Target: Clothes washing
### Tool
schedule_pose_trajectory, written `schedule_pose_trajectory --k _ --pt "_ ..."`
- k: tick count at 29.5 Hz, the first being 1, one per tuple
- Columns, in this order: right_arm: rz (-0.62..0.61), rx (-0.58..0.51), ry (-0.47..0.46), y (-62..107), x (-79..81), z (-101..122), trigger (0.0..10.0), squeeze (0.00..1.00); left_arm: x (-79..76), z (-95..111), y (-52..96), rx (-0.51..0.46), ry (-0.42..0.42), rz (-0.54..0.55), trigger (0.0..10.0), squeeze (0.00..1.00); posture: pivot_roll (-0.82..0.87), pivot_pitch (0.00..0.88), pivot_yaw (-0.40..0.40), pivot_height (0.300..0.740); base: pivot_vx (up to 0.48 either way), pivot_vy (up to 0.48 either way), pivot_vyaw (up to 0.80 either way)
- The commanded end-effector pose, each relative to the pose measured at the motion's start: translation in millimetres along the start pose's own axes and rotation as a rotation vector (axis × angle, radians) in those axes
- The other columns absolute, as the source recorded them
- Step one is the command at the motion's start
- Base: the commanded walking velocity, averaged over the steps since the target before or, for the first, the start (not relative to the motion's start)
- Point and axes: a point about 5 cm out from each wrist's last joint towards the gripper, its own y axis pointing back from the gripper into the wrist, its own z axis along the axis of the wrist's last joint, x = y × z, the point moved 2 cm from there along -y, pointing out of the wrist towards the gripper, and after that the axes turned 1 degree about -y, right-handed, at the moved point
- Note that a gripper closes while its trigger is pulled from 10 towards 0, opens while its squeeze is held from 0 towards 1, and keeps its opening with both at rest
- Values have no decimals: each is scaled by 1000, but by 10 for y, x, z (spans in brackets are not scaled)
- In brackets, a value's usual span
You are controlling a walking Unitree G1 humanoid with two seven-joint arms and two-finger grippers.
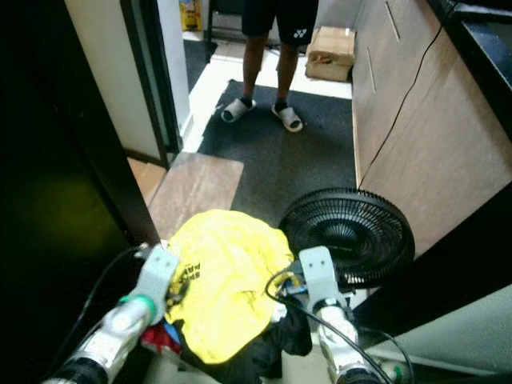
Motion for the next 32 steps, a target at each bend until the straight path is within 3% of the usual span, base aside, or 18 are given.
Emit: schedule_pose_trajectory --k 1,3,4,7,9,12,15,21,22,23,25,29,32 --pt "39 -28 -57 -23 121 71 10000 0 -6 -149 36 60 1 -15 10000 0 34 185 79 740 0 0 0" --pt "59 -41 -74 -54 196 129 10000 0 8 -153 38 63 5 -15 10000 0 34 185 79 740 0 0 0" --pt "123 -54 -104 -127 433 263 10000 0 36 -184 58 69 4 -6 10000 0 52 187 77 740 0 0 0" --pt "150 -59 -114 -151 528 320 10000 0 47 -197 63 72 3 -3 10000 0 52 187 77 740 0 0 0" --pt "224 -35 -66 -161 750 344 10000 0 59 -235 83 79 4 9 10000 0 89 202 60 740 0 0 0" --pt "265 -10 -9 -148 866 318 10000 0 60 -267 101 85 9 21 10000 0 105 212 47 740 0 0 0" --pt "222 8 -19 -134 688 228 10000 0 39 -298 118 88 16 28 10000 0 96 220 35 740 0 0 0" --pt "192 1 -12 -119 498 178 10000 0 33 -325 134 92 25 26 10000 0 73 212 41 740 0 0 0" --pt "131 2 -15 -116 290 143 10000 0 69 -365 155 102 25 32 10000 0 60 202 44 740 0 0 0" --pt "100 4 -19 -112 195 126 10000 0 88 -385 165 107 23 36 10000 0 60 202 44 740 0 0 0" --pt "82 6 -20 -109 139 116 10000 0 100 -397 170 110 21 38 10000 0 60 202 44 740 0 0 0" --pt "-43 63 -12 51 -282 -137 10000 0 305 -484 232 135 28 93 10000 0 43 175 52 740 0 0 0" --pt "-60 77 -8 107 -339 -207 10000 0 392 -551 264 163 21 112 10000 0 34 163 60 740 0 0 0"
